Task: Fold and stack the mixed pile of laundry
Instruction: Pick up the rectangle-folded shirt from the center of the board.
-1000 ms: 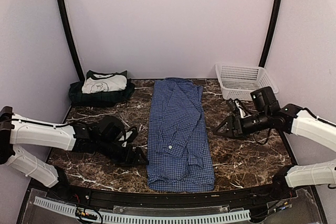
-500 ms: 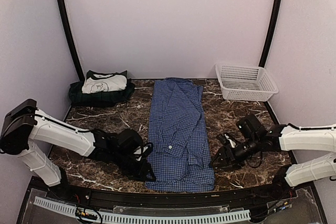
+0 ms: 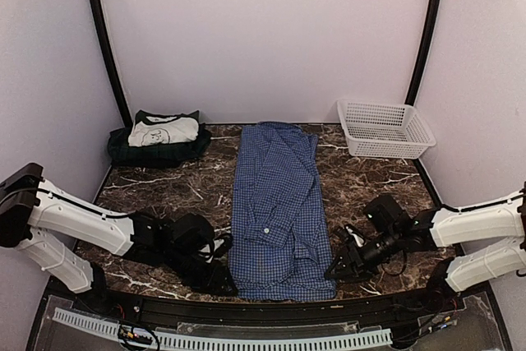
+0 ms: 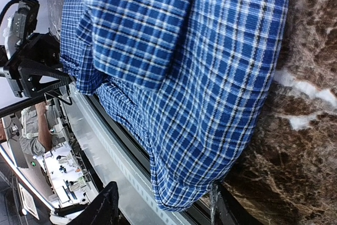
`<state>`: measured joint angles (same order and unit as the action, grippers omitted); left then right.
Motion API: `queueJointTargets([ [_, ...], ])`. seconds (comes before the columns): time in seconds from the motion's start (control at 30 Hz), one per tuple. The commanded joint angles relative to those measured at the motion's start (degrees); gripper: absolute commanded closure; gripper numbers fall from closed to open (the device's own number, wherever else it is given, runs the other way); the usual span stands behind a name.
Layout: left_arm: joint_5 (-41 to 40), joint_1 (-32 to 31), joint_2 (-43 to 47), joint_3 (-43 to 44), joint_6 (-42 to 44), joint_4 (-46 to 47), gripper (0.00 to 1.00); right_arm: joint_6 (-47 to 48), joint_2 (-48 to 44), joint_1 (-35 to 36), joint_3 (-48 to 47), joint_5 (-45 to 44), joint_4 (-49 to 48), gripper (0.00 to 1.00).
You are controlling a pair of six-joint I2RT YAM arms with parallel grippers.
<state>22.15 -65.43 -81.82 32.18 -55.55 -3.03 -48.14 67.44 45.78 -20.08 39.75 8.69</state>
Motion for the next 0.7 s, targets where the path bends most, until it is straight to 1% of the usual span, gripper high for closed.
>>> queueJointTargets([
  [0.0,-2.6,0.4,1.9,-1.2,-1.7,1.1,0.5,-1.5,1.9,0.7,1.1,-0.7,-4.5,0.41],
  [0.07,-1.7,0.8,2.4,-2.2,-2.4,3.7,0.48,-1.8,2.0,0.7,1.5,-1.0,-4.7,0.29],
  [0.1,-1.6,1.0,3.1,-2.9,-2.9,4.7,0.46,-1.8,1.9,0.7,1.5,-1.3,-4.5,0.26],
  [0.17,-0.6,1.3,4.8,-4.3,-3.2,8.2,0.4,-1.7,1.6,0.7,1.5,-1.5,-4.2,0.25],
  [0.2,0.0,1.4,6.2,-4.6,-3.2,9.9,0.34,-1.8,1.6,0.7,1.4,-1.4,-4.1,0.25],
  [0.27,-0.1,1.6,8.1,-5.2,-2.8,10.2,0.28,-1.7,1.2,0.7,1.2,-1.3,-2.7,0.23],
  [0.33,-0.3,2.6,8.2,-5.1,-2.7,9.1,0.26,-1.6,0.5,0.7,1.2,-3.4,-0.7,0.22],
  [0.43,1.9,4.8,6.0,-5.7,-3.9,12.2,0.3,-0.6,2.6,-0.2,0.0,-5.7,-1.0,0.25],
  [0.5,3.2,5.3,3.5,-5.1,-3.7,14.4,0.35,-0.7,6.4,-0.2,-0.7,-4.2,-4.5,0.3],
  [0.53,3.6,5.4,1.8,-4.7,-3.4,14.9,0.41,-1.2,8.2,-0.1,-0.8,-3.4,-6.6,0.32],
  [0.6,4.9,5.4,-0.9,-3.7,-3.0,16.1,0.47,-1.5,11.0,0.0,-1.1,-3.0,-8.4,0.38],
  [0.67,5.2,5.4,-2.7,-3.5,-3.3,17.0,0.52,-1.5,11.5,0.2,-1.3,-3.0,-9.7,0.43],
])
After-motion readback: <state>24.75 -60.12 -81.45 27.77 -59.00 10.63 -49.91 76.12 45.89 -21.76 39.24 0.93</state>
